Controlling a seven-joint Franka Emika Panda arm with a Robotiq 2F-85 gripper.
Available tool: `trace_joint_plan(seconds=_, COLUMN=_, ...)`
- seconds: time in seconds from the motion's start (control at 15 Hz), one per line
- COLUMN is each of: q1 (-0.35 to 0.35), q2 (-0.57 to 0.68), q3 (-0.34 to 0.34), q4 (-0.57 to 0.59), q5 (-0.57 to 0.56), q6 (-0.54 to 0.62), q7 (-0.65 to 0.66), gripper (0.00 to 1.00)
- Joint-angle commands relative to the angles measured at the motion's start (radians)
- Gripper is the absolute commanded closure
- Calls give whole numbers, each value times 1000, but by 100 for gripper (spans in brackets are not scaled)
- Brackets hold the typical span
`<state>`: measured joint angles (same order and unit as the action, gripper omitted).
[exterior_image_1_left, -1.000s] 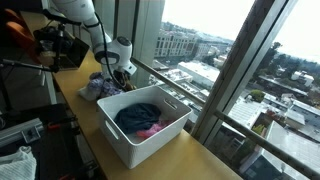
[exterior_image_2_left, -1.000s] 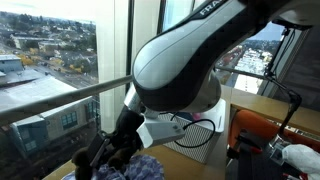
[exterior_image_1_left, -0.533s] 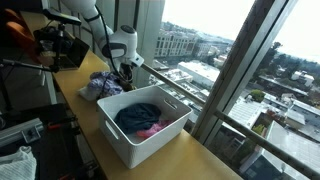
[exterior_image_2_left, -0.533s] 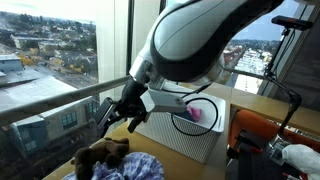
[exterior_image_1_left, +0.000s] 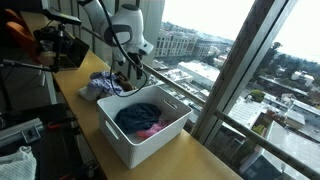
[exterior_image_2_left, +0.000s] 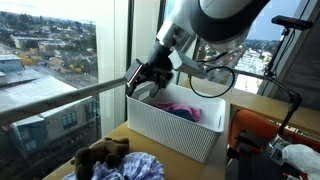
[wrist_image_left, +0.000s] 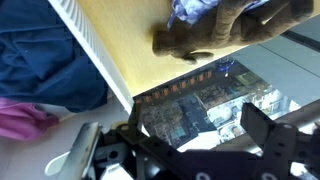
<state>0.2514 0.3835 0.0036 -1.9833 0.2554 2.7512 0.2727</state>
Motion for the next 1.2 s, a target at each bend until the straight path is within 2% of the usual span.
trace_joint_plan(seconds=0.0, q1=-42, q2=-97, q3=-44, q4=-129, q5=-108, q6=11, q7=30, gripper=0)
trace_joint_plan(seconds=0.27, q1=-89, q2=-153, q3=-86, q4=-233, q5=-239, q6=-10, q7=-1, gripper=0)
trace_joint_plan(seconds=0.53, q1=-123, q2=-188, q3=-110, q4=-276, q5=-346, q6=-30, q7=-9, gripper=0)
trace_joint_plan(seconds=0.8, q1=-162, q2=-160, q3=-116, q4=-251, q5=-403, q6=-50, q7=-33, gripper=0)
trace_joint_plan(seconds=1.13, q1=-205, q2=-35, q3=-112, q4=-139, q5=-424, q6=-55, q7=-101, gripper=0)
